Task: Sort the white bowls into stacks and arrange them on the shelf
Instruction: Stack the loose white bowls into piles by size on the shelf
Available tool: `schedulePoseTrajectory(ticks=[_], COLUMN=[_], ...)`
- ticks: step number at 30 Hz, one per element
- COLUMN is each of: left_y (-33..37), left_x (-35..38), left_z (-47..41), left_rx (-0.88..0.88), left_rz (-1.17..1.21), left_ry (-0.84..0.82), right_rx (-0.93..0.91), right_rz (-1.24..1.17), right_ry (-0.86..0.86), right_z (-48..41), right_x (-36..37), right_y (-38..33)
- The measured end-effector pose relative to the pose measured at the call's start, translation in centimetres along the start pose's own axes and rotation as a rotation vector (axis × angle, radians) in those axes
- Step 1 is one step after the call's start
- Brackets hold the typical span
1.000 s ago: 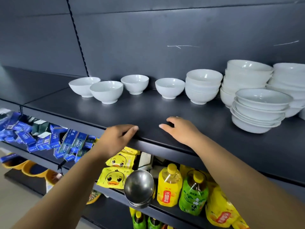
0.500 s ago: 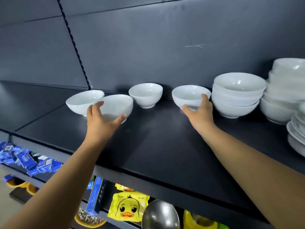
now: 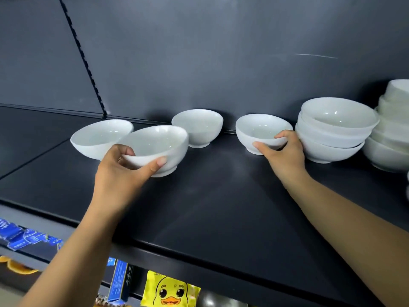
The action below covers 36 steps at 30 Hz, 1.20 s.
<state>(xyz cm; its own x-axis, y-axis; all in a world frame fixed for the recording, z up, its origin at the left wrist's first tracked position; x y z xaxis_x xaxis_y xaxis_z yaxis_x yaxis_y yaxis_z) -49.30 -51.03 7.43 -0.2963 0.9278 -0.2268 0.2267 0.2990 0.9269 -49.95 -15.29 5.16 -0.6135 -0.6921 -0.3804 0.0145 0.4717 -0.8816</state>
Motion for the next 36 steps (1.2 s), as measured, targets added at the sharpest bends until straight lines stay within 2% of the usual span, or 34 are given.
schedulePoseTrajectory(ticks=[6, 9, 17, 27, 36], left_y=[6.5, 8.3, 9.1, 7.4, 6.3], left_x=[4.2, 8.1, 17.9, 20.5, 21.1], left_z=[0.1, -0.5, -2.0, -1.2, -1.0], left_rx=[0.180, 0.196, 0.285, 0.357, 0.296], left_rz=[0.146, 0.189, -0.001, -0.095, -0.151], left_ry=[-0.161, -0.256, -0.387, -0.387, -0.478], right_rx=[-0.012, -0.039, -0.038, -0.097, -0.109], right_rz=[0.015, -0.022, -0.070, -0.038, -0.057], right_ry=[-0.048, -0.094, -0.167, -0.195, -0.203], right_z=[0.5, 0.9, 1.1, 0.9, 0.5], right_x=[-0.4, -0.4, -0.5, -0.1, 0.1], right_y=[-0.1, -0.2, 0.3, 0.1, 0.2])
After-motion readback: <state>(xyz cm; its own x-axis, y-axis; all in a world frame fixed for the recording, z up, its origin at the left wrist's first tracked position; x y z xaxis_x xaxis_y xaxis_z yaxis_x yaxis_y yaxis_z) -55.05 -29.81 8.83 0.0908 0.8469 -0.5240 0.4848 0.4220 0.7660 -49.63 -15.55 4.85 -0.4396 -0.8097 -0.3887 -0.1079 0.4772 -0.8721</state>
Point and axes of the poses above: each hand's wrist, its own z-axis away from the middle knuckle, its own x-axis out of the palm, y = z × x, the point moved 10 cm from there along -z, towards the middle knuckle, and after that the axes turned 3 degrees about z, right-handed, at the moved point
